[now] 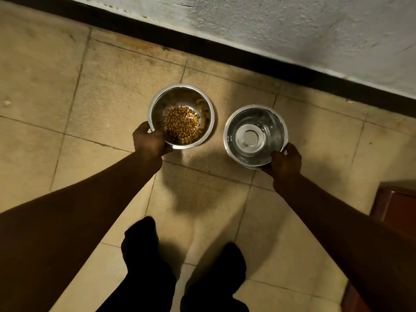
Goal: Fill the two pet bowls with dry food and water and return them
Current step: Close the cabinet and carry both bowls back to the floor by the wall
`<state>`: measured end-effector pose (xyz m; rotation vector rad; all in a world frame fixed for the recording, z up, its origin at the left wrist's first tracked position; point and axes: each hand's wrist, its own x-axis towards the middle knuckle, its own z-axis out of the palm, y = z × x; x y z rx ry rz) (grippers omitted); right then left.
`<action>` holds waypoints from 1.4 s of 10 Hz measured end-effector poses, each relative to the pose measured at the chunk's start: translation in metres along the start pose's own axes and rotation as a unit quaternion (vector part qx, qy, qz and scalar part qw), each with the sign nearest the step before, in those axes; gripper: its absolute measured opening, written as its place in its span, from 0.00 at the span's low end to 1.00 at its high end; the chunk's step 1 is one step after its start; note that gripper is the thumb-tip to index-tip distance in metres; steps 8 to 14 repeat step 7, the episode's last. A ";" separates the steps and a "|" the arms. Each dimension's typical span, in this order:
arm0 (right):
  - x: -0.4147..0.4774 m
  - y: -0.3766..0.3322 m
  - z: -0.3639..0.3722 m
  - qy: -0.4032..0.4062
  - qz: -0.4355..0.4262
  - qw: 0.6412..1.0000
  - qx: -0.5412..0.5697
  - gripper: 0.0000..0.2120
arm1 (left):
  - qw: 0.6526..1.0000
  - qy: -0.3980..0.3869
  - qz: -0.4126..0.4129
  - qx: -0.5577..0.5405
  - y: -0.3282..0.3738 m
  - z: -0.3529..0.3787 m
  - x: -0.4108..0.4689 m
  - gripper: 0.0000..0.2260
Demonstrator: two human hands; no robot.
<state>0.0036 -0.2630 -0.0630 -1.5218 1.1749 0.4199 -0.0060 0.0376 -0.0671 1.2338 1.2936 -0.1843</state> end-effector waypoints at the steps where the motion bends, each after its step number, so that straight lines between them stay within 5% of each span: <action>1: 0.002 0.002 0.002 -0.008 -0.002 1.000 0.016 0.17 | 1.000 0.006 -0.008 -0.001 -0.008 0.000 0.005 0.17; 4: 0.006 0.014 0.005 -0.008 0.022 0.998 0.050 0.18 | 0.999 -0.016 -0.011 -0.038 -0.024 -0.001 0.012 0.21; 7: 0.001 0.014 0.005 -0.014 0.062 0.997 0.039 0.26 | 0.998 0.021 0.017 0.053 -0.018 -0.008 0.011 0.26; 14: 0.001 0.014 0.005 -0.014 0.062 0.997 0.039 0.26 | 0.998 0.021 0.017 0.053 -0.018 -0.008 0.011 0.26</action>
